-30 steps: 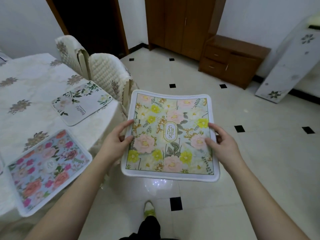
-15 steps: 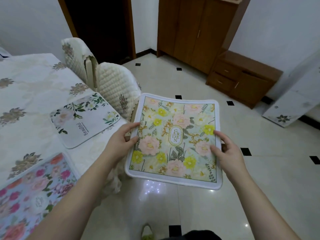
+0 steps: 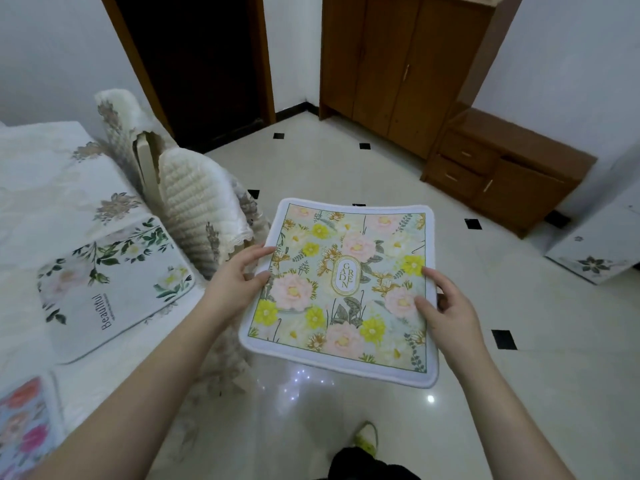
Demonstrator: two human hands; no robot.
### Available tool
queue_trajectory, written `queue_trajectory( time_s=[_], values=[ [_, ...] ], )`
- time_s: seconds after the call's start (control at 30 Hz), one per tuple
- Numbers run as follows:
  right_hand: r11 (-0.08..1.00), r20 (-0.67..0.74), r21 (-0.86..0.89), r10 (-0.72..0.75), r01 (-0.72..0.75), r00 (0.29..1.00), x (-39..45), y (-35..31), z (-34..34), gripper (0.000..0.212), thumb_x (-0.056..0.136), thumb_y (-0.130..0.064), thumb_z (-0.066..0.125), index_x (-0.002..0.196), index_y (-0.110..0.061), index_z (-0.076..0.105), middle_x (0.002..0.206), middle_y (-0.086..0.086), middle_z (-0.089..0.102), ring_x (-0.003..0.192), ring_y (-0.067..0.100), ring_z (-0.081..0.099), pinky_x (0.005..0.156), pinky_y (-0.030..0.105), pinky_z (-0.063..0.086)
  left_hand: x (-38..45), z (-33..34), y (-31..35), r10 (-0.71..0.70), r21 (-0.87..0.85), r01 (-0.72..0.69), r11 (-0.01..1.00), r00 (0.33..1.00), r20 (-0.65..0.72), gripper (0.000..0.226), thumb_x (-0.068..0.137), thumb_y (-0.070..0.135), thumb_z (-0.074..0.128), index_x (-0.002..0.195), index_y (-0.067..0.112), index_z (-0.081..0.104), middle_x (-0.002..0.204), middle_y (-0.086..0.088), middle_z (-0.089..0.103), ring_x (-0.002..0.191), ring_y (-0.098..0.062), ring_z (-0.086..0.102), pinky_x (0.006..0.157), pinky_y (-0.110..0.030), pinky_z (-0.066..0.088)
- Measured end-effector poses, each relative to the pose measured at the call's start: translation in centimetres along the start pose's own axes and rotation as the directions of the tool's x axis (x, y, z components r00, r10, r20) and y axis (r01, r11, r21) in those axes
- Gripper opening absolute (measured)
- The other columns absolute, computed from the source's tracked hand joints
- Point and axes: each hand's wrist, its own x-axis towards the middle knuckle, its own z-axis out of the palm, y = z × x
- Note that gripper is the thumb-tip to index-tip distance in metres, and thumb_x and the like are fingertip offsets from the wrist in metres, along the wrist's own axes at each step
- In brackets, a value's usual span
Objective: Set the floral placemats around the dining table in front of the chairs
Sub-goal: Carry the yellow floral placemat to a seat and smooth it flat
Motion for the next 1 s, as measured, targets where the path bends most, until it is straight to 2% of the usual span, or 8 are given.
queue_trajectory(
  time_s=[0.1, 0.23, 0.37, 0.43, 0.5, 0.6, 0.77, 1.0],
  values=[
    [1.000, 0.013, 0.001, 0.004, -0.004, 1.000, 4.6, -0.2, -1.8, 0.045, 0.093, -0.010, 0.062, 0.129, -0.036, 0.057, 0.118, -0.012, 0.066, 0.090, 0.000, 0.068, 0.072, 0.024, 0.059, 3.3, 2.9, 1.9, -0.050, -0.006, 0.049, 0.999, 0.998, -0.042, 0.041, 0.094, 0.008, 0.064, 0.120, 0.040, 0.064, 0.132, 0.012, 0.062, 0.095, -0.011, 0.070, 0.086, -0.033, 0.058],
    [1.000, 0.051, 0.004, 0.010, -0.010, 0.999, 10.4, -1.0, -3.9, 0.045, 0.093, -0.010, 0.062, 0.130, -0.035, 0.057, 0.120, -0.009, 0.066, 0.096, 0.008, 0.068, 0.081, 0.039, 0.060, 7.1, 4.9, 3.5, -0.070, -0.001, 0.070, 0.998, 0.996, -0.047, 0.042, 0.092, 0.009, 0.066, 0.117, 0.043, 0.067, 0.138, 0.018, 0.057, 0.103, -0.013, 0.069, 0.094, -0.043, 0.056],
    [1.000, 0.093, 0.015, -0.007, 0.006, 0.996, 15.0, -1.8, -3.8, 0.045, 0.093, -0.007, 0.062, 0.130, -0.032, 0.058, 0.119, -0.008, 0.067, 0.097, 0.010, 0.069, 0.083, 0.041, 0.059, 10.0, 5.4, 4.5, -0.124, -0.060, 0.120, 0.991, 0.990, -0.069, 0.042, 0.093, 0.007, 0.065, 0.115, 0.043, 0.068, 0.133, 0.006, 0.063, 0.099, -0.022, 0.071, 0.089, -0.044, 0.058],
    [1.000, 0.114, 0.011, -0.012, 0.011, 0.993, 17.2, -2.2, -3.0, 0.046, 0.092, -0.007, 0.062, 0.130, -0.033, 0.058, 0.119, -0.008, 0.067, 0.097, 0.010, 0.069, 0.082, 0.041, 0.059, 11.5, 5.0, 4.7, -0.151, -0.051, 0.147, 0.988, 0.984, -0.090, 0.040, 0.094, 0.008, 0.064, 0.117, 0.041, 0.067, 0.118, -0.004, 0.071, 0.092, -0.027, 0.073, 0.082, -0.043, 0.060],
    [1.000, 0.144, 0.005, -0.019, 0.018, 0.989, 19.5, -2.6, -1.6, 0.046, 0.092, -0.007, 0.063, 0.129, -0.034, 0.058, 0.119, -0.008, 0.067, 0.095, 0.008, 0.069, 0.081, 0.039, 0.059, 13.2, 4.4, 4.5, -0.173, -0.062, 0.167, 0.984, 0.978, -0.113, 0.038, 0.095, 0.008, 0.063, 0.118, 0.037, 0.066, 0.102, -0.009, 0.075, 0.080, -0.020, 0.075, 0.071, -0.035, 0.062],
    [0.999, 0.170, -0.012, -0.036, 0.038, 0.985, 23.0, -3.6, 1.1, 0.047, 0.092, -0.005, 0.063, 0.129, -0.033, 0.059, 0.119, -0.007, 0.067, 0.094, 0.007, 0.069, 0.081, 0.035, 0.059, 15.9, 3.1, 3.9, -0.195, -0.095, 0.183, 0.978, 0.972, -0.134, 0.036, 0.096, 0.003, 0.060, 0.122, 0.027, 0.065, 0.100, 0.000, 0.072, 0.066, 0.003, 0.070, 0.055, -0.013, 0.053],
    [0.994, 0.202, -0.059, -0.077, 0.091, 0.976, 28.6, -6.2, 6.6, 0.046, 0.092, -0.006, 0.063, 0.130, -0.031, 0.058, 0.117, -0.007, 0.067, 0.088, 0.003, 0.067, 0.069, 0.019, 0.057, 21.5, -1.1, 2.6, -0.245, -0.151, 0.222, 0.963, 0.956, -0.159, 0.039, 0.095, 0.007, 0.062, 0.117, 0.038, 0.068, 0.104, -0.002, 0.075, 0.086, -0.017, 0.075, 0.081, -0.041, 0.061],
    [0.991, 0.228, -0.055, -0.103, 0.119, 0.968, 34.8, -10.0, 12.7, 0.046, 0.092, -0.009, 0.063, 0.123, -0.042, 0.058, 0.115, -0.009, 0.069, 0.092, 0.011, 0.070, 0.077, 0.036, 0.060, 27.8, -6.1, 1.6, -0.277, -0.249, 0.229, 0.941, 0.944, -0.178, 0.037, 0.094, 0.008, 0.064, 0.114, 0.039, 0.070, 0.106, -0.007, 0.075, 0.085, -0.017, 0.075, 0.070, -0.026, 0.060]
  ],
)
